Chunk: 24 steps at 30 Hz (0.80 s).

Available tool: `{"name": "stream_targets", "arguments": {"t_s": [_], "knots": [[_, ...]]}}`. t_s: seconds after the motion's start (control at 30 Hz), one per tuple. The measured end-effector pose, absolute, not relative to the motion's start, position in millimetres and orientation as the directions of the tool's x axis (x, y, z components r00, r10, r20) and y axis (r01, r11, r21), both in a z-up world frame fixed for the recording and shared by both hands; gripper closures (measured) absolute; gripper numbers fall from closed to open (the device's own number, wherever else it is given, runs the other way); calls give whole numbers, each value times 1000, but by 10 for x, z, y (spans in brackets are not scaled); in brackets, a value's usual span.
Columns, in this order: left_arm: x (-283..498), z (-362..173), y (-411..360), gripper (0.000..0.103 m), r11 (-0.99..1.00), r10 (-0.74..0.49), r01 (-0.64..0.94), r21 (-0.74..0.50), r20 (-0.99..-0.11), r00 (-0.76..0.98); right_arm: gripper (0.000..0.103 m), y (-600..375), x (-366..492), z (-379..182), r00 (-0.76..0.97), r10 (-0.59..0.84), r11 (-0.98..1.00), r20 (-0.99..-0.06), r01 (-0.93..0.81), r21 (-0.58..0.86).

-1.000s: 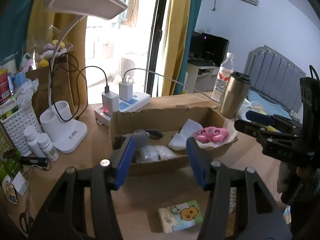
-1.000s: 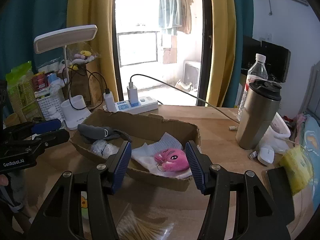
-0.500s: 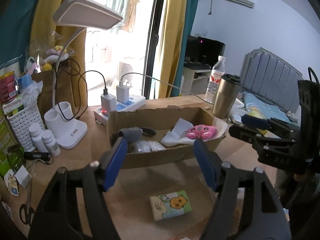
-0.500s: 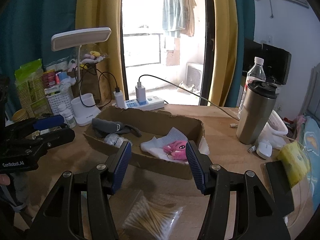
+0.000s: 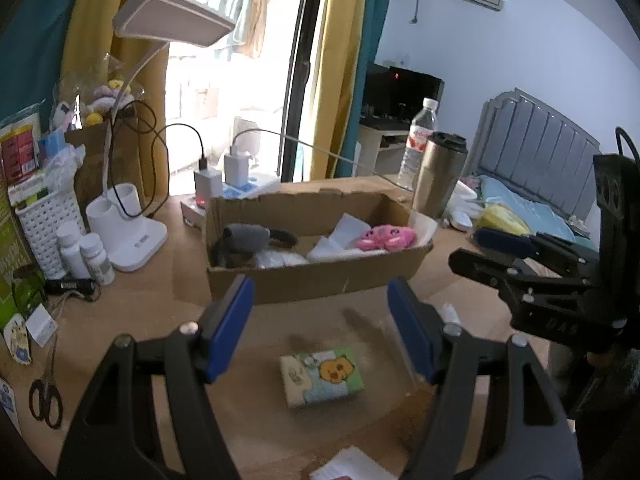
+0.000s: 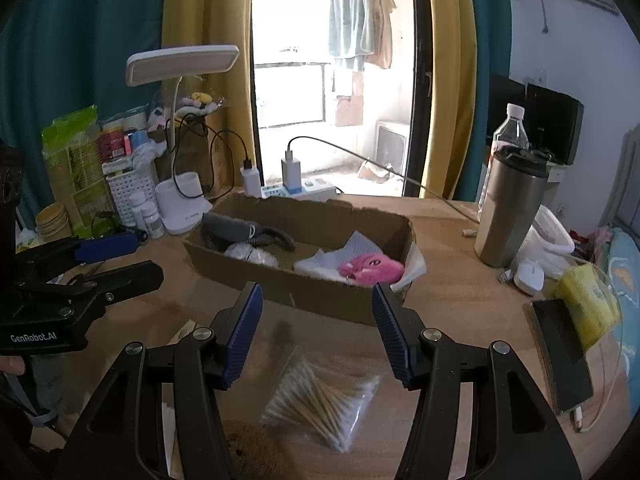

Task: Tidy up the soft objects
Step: 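Move both tools back toward the cotton swab bag and tissue pack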

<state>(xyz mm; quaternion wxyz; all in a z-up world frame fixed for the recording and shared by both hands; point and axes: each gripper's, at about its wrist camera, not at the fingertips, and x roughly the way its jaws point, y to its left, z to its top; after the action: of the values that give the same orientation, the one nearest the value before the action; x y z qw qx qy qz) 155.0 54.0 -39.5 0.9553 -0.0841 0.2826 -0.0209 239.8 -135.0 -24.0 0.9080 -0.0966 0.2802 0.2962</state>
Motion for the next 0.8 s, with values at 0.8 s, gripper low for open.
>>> {"name": "stream_targets", "arguments": {"t_s": [0.8], "knots": [[1421, -844, 325, 32, 983, -105, -14, -182, -628, 771, 29, -1459, 2301, -750, 580, 485, 791, -654, -610, 47]]}}
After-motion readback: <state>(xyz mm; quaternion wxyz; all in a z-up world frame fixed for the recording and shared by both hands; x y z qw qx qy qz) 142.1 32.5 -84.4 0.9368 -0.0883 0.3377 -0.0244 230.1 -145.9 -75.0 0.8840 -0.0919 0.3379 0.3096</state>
